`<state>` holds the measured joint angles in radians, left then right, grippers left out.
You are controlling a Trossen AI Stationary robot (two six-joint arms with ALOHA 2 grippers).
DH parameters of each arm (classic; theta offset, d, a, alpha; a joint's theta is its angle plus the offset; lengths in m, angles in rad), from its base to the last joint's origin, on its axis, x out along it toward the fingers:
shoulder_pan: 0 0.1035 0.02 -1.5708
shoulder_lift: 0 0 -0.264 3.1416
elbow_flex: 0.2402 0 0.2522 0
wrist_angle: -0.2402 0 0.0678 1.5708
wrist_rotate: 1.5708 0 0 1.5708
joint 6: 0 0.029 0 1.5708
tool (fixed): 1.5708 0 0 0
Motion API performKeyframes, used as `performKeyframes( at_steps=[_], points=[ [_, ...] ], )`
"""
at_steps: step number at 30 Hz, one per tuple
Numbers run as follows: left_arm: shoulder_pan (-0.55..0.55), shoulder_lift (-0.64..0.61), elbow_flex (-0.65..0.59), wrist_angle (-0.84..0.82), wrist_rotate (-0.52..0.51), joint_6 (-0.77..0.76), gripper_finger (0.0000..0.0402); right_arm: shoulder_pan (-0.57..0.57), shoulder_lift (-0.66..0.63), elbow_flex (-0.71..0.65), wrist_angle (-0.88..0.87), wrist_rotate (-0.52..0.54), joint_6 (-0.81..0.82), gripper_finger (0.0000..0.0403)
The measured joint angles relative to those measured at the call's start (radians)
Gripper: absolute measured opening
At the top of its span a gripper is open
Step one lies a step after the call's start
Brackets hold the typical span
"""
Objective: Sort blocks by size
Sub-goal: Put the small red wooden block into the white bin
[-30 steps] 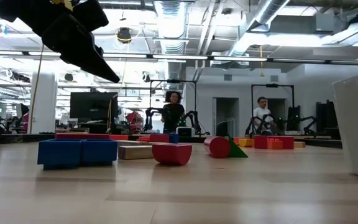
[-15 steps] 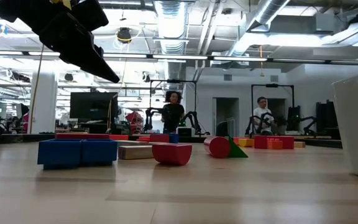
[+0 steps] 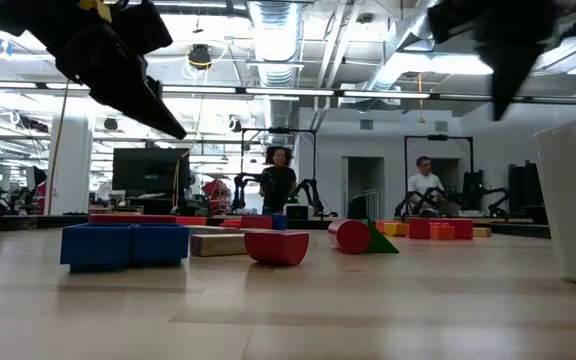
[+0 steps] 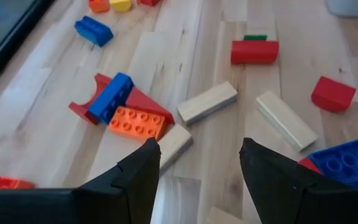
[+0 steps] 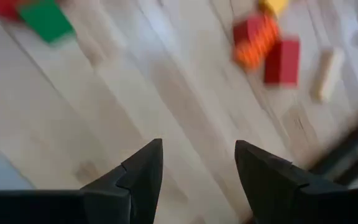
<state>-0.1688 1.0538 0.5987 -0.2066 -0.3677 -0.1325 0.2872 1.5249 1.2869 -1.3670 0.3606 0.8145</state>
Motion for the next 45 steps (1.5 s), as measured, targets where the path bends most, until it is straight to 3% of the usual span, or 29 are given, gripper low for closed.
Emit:
performKeyframes(
  at_steps=[8, 14, 19, 29, 45],
  points=[
    [-0.007, 0.000, 0.000, -0.026, 0.000, -0.036, 0.0212, -0.241, 0.000, 0.000, 0.244, 0.008, -0.291, 0.0228],
    [-0.034, 0.000, 0.000, -0.042, -0.001, -0.041, 0.0212, -0.401, 0.012, -0.010, 0.321, 0.010, -0.328, 0.0228],
    [-0.043, 0.000, 0.000, -0.058, -0.001, -0.048, 0.0212, -0.482, 0.037, -0.110, 0.439, -0.008, -0.334, 0.0228],
    [-0.044, 0.000, 0.000, -0.072, -0.003, -0.060, 0.0212, -0.555, 0.080, -0.217, 0.545, -0.069, -0.337, 0.0228],
    [-0.044, 0.000, 0.000, -0.079, -0.004, -0.056, 0.0212, -0.554, 0.253, -0.211, 0.559, -0.062, -0.326, 0.0227]
  ],
)
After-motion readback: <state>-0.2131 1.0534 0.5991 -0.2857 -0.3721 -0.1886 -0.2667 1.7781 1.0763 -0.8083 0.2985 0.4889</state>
